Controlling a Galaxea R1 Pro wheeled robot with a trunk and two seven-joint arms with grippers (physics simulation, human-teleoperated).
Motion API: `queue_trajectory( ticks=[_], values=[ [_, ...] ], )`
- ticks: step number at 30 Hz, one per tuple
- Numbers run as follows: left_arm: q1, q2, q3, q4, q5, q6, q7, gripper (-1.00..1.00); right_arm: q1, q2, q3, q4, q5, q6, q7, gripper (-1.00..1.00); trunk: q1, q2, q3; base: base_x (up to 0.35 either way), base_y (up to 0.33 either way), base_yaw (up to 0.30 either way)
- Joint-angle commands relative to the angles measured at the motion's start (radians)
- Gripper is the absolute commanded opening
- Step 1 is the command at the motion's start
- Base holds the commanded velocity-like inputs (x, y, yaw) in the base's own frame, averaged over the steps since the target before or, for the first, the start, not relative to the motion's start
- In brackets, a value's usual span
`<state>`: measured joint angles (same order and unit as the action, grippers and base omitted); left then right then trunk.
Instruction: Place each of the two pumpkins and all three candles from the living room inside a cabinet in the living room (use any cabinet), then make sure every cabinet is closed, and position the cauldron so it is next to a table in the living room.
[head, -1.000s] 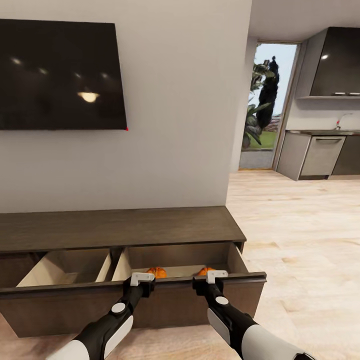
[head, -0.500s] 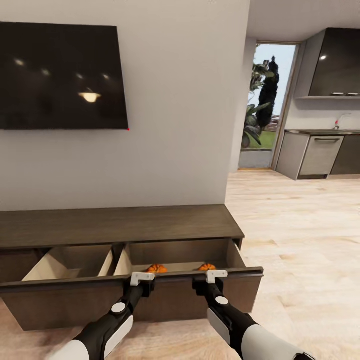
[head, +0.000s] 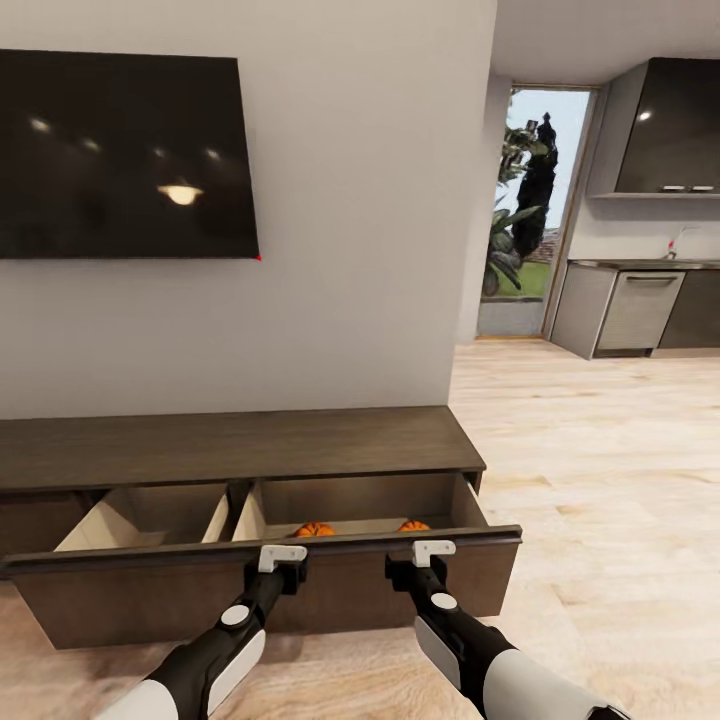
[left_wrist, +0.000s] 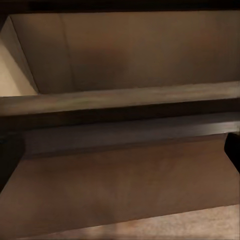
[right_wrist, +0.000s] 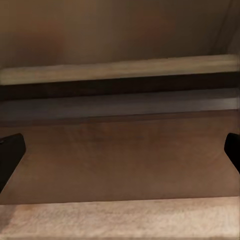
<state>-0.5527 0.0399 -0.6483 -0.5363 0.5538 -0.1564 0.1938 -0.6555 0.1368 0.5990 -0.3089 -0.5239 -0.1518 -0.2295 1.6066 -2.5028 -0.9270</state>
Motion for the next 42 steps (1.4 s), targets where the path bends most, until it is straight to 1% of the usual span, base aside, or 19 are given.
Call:
queue_trajectory(
  ticks=[1, 4, 9, 32, 42],
  values=[
    [-0.001, 0.002, -0.004, -0.001, 0.008, -0.005, 0.008, 1.0, -0.001, 0.0, 0.008, 0.001, -0.01, -0.005, -0.005, 1.0, 0.0, 0.0, -0.001, -0.002, 0.0, 0.0],
    [-0.001, 0.003, 0.014, -0.003, 0.009, -0.006, 0.008, 1.0, -0.001, 0.0, 0.008, 0.001, -0.01, -0.005, -0.005, 1.0, 0.0, 0.0, -0.001, -0.001, 0.0, 0.0],
    [-0.001, 0.003, 0.025, -0.003, 0.009, -0.006, 0.009, 1.0, -0.001, 0.0, 0.008, 0.001, -0.01, -0.005, -0.005, 1.0, 0.0, 0.0, -0.001, 0.0, 0.0, 0.0],
    [-0.001, 0.003, 0.029, -0.004, 0.009, -0.008, 0.009, 1.0, -0.001, 0.0, 0.008, 0.001, -0.01, -0.005, -0.005, 1.0, 0.01, -0.006, -0.09, 0.0, 0.0, 0.0],
    [-0.001, 0.002, 0.028, -0.003, 0.009, -0.008, 0.009, 1.0, -0.001, 0.0, 0.008, 0.001, -0.01, -0.005, -0.005, 1.0, 0.01, -0.006, -0.09, 0.014, 0.005, 0.0]
  ],
)
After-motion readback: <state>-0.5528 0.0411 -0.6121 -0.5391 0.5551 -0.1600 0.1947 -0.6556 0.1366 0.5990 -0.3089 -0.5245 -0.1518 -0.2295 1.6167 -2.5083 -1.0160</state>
